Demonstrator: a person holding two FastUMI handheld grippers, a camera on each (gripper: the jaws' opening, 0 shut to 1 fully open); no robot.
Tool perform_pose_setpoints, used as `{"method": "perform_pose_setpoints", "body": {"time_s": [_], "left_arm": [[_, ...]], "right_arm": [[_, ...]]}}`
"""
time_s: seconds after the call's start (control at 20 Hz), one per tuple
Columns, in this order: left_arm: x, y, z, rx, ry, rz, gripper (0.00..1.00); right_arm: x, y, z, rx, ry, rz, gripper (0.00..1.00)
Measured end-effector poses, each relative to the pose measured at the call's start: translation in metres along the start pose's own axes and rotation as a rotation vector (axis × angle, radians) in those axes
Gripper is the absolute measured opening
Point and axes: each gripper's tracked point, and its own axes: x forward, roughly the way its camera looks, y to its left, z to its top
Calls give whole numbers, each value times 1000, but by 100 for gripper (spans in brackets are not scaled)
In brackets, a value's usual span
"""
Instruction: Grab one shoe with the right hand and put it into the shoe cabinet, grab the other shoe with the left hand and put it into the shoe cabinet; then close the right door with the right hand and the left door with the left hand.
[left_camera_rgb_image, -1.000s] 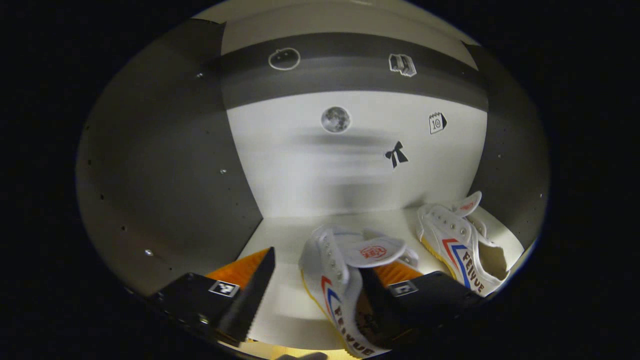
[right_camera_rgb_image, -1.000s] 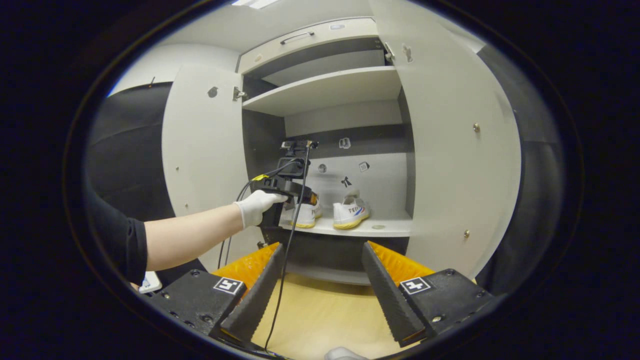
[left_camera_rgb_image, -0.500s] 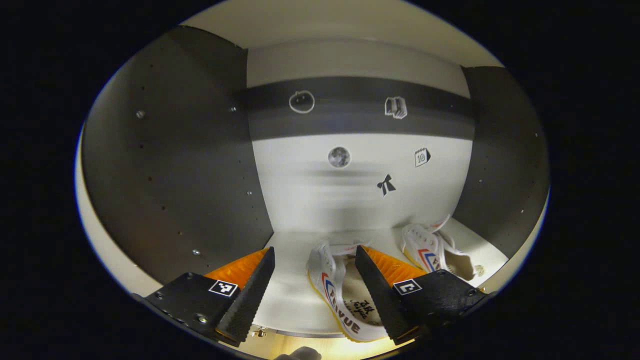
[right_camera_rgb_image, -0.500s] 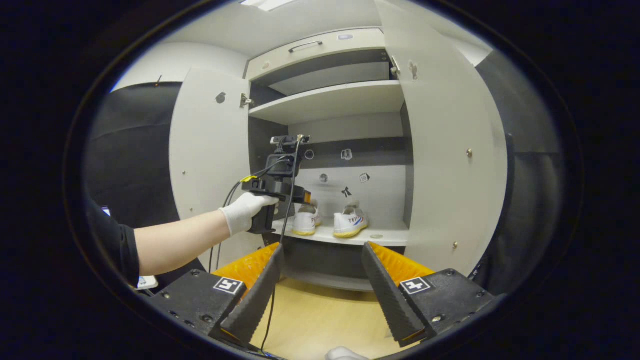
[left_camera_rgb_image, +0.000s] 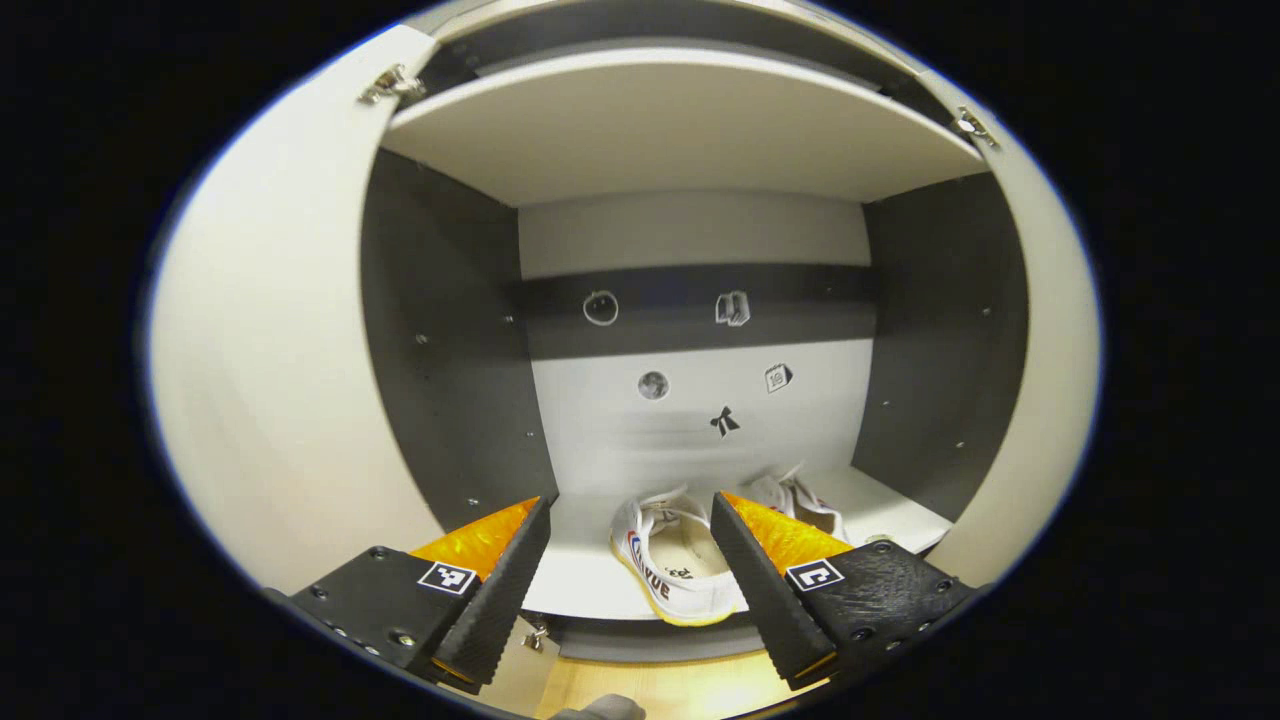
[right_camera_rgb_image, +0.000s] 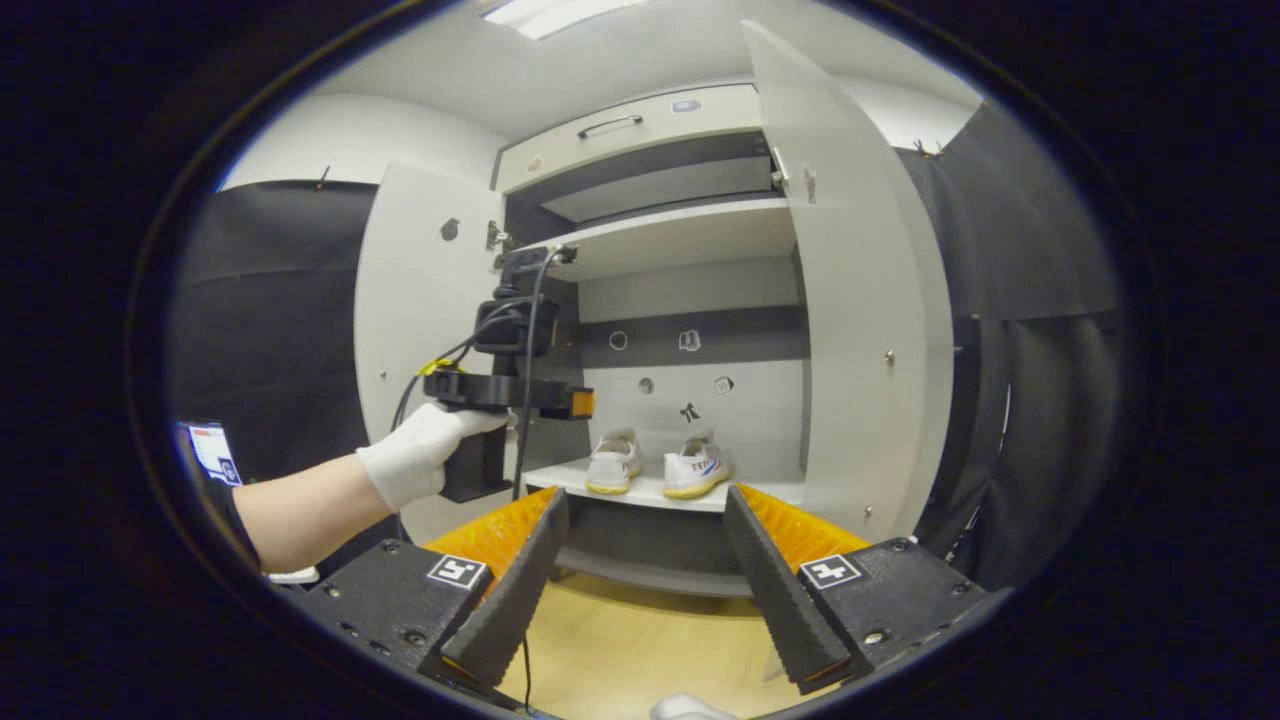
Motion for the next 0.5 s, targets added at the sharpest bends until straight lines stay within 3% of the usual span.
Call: {"method": "perform_pose_setpoints", "body": {"time_s": [0.4,0.45,0.5], "left_arm": [[-146,18,20,-5,-139,-8,96],[-163,21,18,-11,-147,-7,100],[-178,21,17,-22,-159,-9,96]], "right_arm": [[-58,11,32,-8,-55,-104,97],[-67,13,36,-5,-69,-116,97],[-74,13,40,-5,-76,-129,99]]}}
